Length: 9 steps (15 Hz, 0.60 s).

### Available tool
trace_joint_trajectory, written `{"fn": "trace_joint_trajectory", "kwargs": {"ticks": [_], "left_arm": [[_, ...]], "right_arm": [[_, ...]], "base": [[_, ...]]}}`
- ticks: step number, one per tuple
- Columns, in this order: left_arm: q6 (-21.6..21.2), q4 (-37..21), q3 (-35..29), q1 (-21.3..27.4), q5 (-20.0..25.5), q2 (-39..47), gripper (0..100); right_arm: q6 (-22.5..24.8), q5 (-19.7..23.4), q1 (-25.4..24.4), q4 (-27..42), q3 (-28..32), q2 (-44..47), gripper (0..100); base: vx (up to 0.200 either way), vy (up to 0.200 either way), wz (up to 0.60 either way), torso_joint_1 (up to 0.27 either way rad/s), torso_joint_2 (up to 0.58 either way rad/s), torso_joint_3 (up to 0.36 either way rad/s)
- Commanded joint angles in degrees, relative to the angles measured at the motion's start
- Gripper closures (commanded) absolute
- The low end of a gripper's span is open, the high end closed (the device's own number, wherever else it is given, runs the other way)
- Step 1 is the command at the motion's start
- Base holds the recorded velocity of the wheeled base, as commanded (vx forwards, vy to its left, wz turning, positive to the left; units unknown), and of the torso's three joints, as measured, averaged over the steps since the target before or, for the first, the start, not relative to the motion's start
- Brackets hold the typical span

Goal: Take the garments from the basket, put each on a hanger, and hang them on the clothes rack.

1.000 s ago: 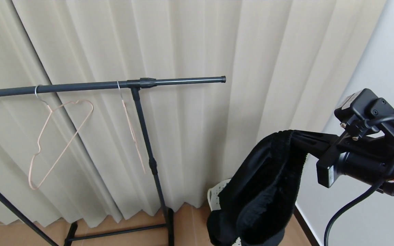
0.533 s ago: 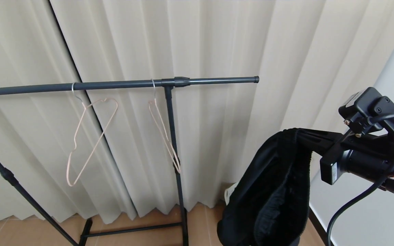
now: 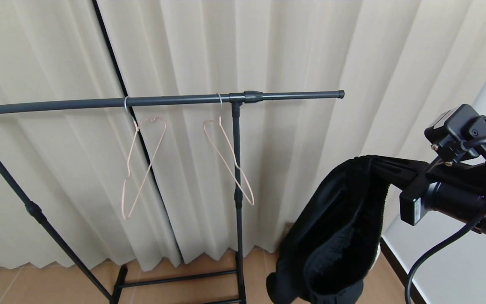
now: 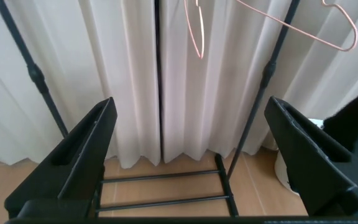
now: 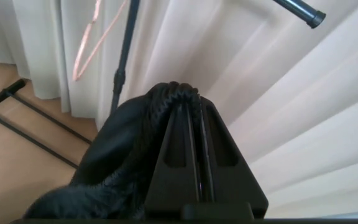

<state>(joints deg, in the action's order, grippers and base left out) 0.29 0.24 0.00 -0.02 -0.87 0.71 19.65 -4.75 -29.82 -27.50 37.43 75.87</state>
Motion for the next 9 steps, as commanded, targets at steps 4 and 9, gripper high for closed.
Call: {"fn": "trace_joint_trajectory", "kwargs": {"ticks": [4,9], "left_arm": [[0.0,0.0,0.0,0.0,0.0,0.1,0],[0.1,0.0,0.0,0.0,0.0,0.1,0]], "right_arm": [[0.0,0.0,0.0,0.0,-0.1,0.0,100],[0.1,0.0,0.0,0.0,-0.1,0.2,100]], "base": [[0.0,0.2,0.0,-0.005,0.0,0.001],[0.0,0.2,0.0,0.0,0.0,0.002]]}}
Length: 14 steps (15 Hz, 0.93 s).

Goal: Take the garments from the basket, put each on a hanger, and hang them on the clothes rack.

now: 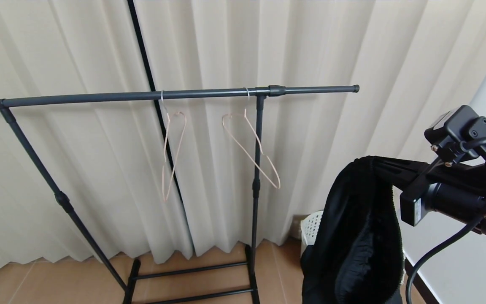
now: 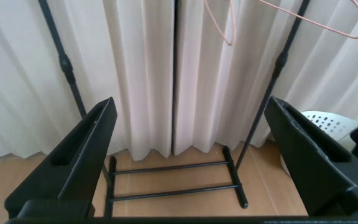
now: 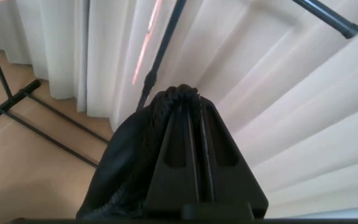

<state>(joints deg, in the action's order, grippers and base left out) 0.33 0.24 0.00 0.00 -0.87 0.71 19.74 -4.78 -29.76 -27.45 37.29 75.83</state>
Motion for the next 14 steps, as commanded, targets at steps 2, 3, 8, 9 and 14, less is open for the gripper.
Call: {"fn": "trace_joint_trajectory", "kwargs": {"ticks": [2,3,8,9,14], "left_arm": [[-0.1,0.0,0.0,0.0,0.0,0.1,0],[-0.1,0.0,0.0,0.0,0.0,0.1,0],[-0.1,0.0,0.0,0.0,0.0,0.1,0],[-0.1,0.0,0.0,0.0,0.0,0.1,0],[-0.1,0.0,0.0,0.0,-0.1,0.1,0]], "right_arm": [[0.0,0.0,0.0,-0.1,0.0,0.1,100],[0.0,0.0,0.0,-0.1,0.0,0.3,100],[0.0,0.0,0.0,-0.1,0.0,0.4,100],[0.0,0.0,0.0,-0.1,0.0,0.4,100],[0.0,0.1,0.0,-0.1,-0.1,0.5,100]], "base": [[0.0,0.2,0.0,0.0,0.0,0.007],[0.0,0.2,0.0,0.002,0.01,0.002],[0.0,0.2,0.0,0.003,0.0,0.0],[0.0,0.2,0.0,0.002,0.0,0.007],[-0.08,0.0,0.0,0.0,0.0,0.001]]}}
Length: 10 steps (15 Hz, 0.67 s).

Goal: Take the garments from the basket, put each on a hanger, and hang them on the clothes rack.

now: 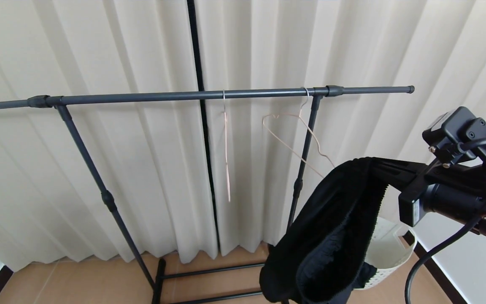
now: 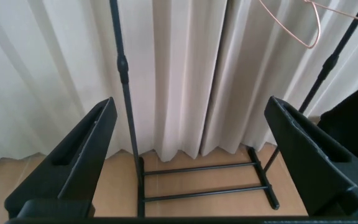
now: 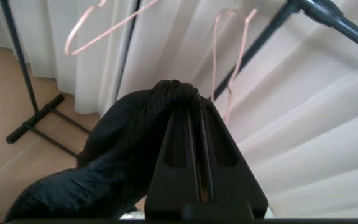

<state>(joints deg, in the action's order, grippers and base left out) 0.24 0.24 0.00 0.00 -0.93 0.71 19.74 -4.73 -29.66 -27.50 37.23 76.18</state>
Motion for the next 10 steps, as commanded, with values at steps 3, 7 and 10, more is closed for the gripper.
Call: {"fn": "trace_joint_trajectory", "kwargs": {"ticks": [3,7,10], "left_arm": [[0.0,0.1,0.0,0.0,0.0,0.1,0],[-0.1,0.1,0.0,0.0,0.0,0.1,0],[-0.1,0.1,0.0,0.0,0.0,0.0,0]], "right_arm": [[0.0,0.1,-0.1,0.0,-0.1,0.1,100],[1.1,0.2,-0.1,0.1,-0.3,0.2,100],[1.3,0.2,-0.1,0.1,-0.9,0.1,100]], "base": [[-0.067,0.0,0.0,0.002,0.0,0.001],[0.0,0.0,0.0,0.0,0.0,0.0],[0.0,0.0,0.4,0.002,0.0,0.002]]}}
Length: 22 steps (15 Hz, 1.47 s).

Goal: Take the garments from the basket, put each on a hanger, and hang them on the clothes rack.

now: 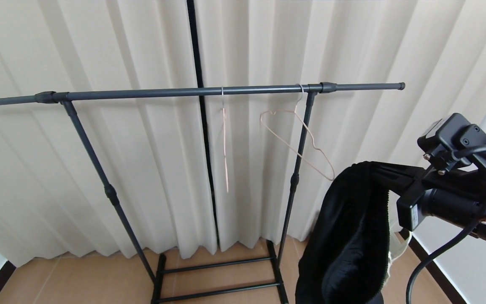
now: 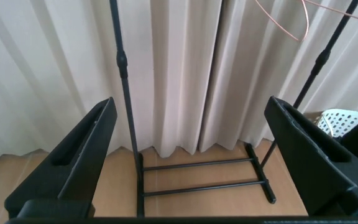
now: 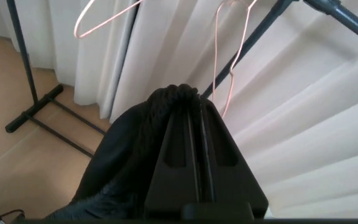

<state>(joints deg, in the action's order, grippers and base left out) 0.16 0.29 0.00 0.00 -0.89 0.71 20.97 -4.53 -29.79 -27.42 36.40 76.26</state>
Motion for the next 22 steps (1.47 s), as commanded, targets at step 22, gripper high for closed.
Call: {"fn": "trace_joint_trajectory", "kwargs": {"ticks": [22], "left_arm": [[31.0,-9.7,-28.1,17.6,10.6,48.1,0]], "right_arm": [[-23.8,-8.6,-8.9,14.8,18.7,11.3,100]], "base": [[0.0,0.0,0.03,0.0,0.0,0.0]]}}
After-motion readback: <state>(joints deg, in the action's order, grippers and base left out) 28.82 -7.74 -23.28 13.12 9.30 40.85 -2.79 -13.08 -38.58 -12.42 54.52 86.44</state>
